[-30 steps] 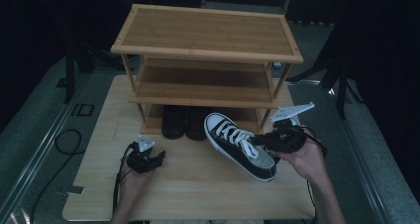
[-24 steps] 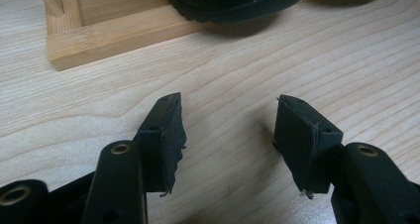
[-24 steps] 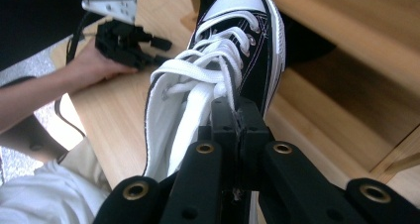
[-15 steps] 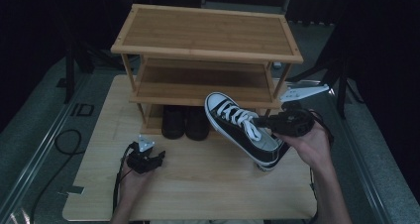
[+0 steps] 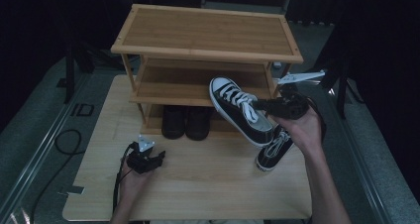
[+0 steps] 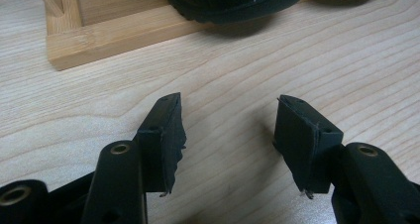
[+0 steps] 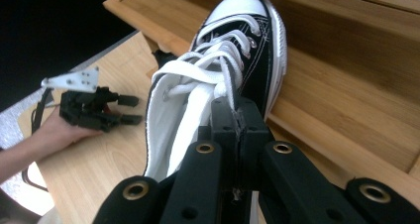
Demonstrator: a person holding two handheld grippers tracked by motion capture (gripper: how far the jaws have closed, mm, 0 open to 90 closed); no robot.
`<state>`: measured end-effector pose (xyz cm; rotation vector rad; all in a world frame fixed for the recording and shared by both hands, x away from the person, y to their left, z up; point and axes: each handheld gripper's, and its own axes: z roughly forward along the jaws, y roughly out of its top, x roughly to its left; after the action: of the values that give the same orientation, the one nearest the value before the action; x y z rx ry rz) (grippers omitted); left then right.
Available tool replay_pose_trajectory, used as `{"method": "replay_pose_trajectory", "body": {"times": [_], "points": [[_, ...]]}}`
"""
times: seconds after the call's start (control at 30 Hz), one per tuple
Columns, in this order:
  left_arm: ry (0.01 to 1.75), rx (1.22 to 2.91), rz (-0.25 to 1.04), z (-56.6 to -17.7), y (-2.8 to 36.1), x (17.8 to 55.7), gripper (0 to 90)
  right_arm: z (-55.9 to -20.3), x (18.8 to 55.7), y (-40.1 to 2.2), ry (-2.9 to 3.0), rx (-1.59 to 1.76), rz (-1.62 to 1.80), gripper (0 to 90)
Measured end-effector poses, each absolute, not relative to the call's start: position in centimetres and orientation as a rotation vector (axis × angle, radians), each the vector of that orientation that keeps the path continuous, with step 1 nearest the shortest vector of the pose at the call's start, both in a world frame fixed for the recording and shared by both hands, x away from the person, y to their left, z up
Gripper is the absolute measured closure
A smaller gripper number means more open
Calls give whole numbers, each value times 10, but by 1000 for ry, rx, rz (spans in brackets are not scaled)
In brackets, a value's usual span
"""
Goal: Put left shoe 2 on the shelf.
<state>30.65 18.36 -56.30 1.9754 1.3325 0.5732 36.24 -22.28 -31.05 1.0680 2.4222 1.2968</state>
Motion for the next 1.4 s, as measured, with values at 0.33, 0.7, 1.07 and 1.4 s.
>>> {"method": "replay_pose_trajectory", "body": {"times": [0.33,0.7,1.07,1.4], "points": [[1332,1976,573,-563,184,307,450,-315,390,-217,2344,1182,1307,894],[1332,1976,572,-563,184,307,448,-317,405,-199,2260,1235,1298,893],[1333,1976,572,-563,183,306,446,-331,405,-198,2164,1246,1262,867],[1332,1976,572,-563,183,306,446,-327,398,-214,2129,1262,1354,686]]}}
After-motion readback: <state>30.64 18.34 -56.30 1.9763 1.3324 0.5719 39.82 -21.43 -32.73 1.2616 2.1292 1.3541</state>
